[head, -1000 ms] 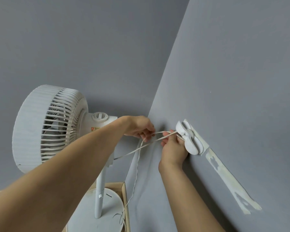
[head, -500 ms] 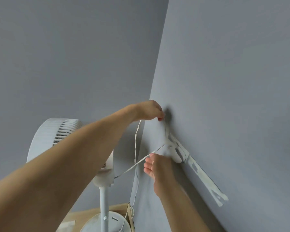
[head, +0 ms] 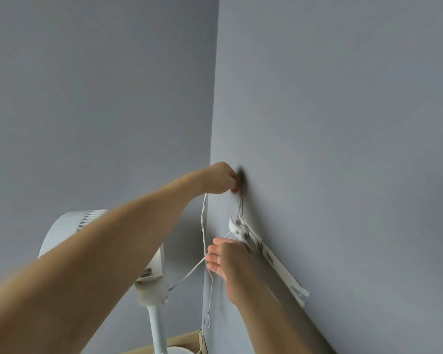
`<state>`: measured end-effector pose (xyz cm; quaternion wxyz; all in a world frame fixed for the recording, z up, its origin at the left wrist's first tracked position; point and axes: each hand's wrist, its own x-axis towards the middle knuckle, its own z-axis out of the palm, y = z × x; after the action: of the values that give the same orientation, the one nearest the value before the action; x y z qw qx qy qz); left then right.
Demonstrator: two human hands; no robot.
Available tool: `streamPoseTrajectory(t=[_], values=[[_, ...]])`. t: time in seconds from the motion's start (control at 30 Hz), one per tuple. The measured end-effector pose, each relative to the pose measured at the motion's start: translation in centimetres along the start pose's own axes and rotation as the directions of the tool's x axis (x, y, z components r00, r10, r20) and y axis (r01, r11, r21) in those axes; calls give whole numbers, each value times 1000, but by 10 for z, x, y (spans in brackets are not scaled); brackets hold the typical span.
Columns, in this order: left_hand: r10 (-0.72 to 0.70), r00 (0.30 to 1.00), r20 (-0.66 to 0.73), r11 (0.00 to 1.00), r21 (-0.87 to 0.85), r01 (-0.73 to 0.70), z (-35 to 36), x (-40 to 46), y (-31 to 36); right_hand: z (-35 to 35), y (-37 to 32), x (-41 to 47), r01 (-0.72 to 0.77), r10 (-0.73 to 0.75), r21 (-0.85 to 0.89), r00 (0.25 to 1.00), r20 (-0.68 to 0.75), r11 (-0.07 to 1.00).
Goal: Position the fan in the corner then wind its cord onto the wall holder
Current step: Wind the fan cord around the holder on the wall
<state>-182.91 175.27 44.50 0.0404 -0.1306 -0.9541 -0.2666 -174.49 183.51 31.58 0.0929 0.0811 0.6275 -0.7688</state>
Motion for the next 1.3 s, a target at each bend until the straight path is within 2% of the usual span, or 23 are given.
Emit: streamPoseTrajectory(t=[0.07, 0.13, 0.2, 0.27, 0.33, 0.43, 0.57, 0.67, 0.77, 0.83, 0.93, 1.0, 1.13, 1.23, 1.3], values=[[34, 998, 61, 997, 64, -38, -14, -8, 10, 6, -7, -2, 33, -33, 17, 999, -3, 999], [61, 991, 115, 967, 240, -87, -29, -16, 18, 13, -15, -3, 68, -70, 91, 997, 15, 994], [95, 984, 148, 862, 483, -156, -43, -24, 25, 16, -27, -6, 29, -44, 310, 998, 42, 950], [128, 984, 123, 728, 663, -177, -57, -32, 32, 15, -43, -8, -68, -9, 611, 992, 123, 789], [155, 987, 49, 630, 764, -137, -70, -40, 38, 14, -57, -9, -157, 15, 769, 982, 188, 620], [291, 954, -66, 484, 871, -87, -86, -47, 42, 17, -75, -12, -201, -19, 858, 971, 238, 474], [516, 834, -196, 352, 936, 3, -114, -54, 41, 24, -99, -28, -217, -113, 912, 956, 271, 349], [554, 791, -261, 337, 939, 74, -130, -56, 44, 26, -114, -38, -208, -144, 943, 957, 251, 259], [553, 779, -296, 297, 943, 148, -134, -59, 47, 23, -121, -53, -189, -126, 967, 969, 211, 169], [485, 791, -373, 354, 911, 213, -132, -58, 42, 19, -124, -59, -174, -100, 969, 976, 193, 175], [279, 829, -484, 469, 822, 322, -122, -62, 22, 9, -128, -69, -137, -33, 971, 989, 146, 195], [170, 839, -518, 519, 770, 371, -114, -63, 10, 2, -132, -74, -115, -1, 979, 993, 117, 166], [31, 808, -588, 620, 645, 446, -107, -66, -15, -4, -138, -80, -74, 80, 992, 995, 65, 107], [-81, 769, -634, 729, 489, 479, -114, -68, -25, -3, -138, -83, -60, 115, 985, 993, 42, 162], [-104, 749, -654, 793, 400, 460, -125, -68, -17, -2, -134, -81, -85, 162, 978, 985, 54, 192]])
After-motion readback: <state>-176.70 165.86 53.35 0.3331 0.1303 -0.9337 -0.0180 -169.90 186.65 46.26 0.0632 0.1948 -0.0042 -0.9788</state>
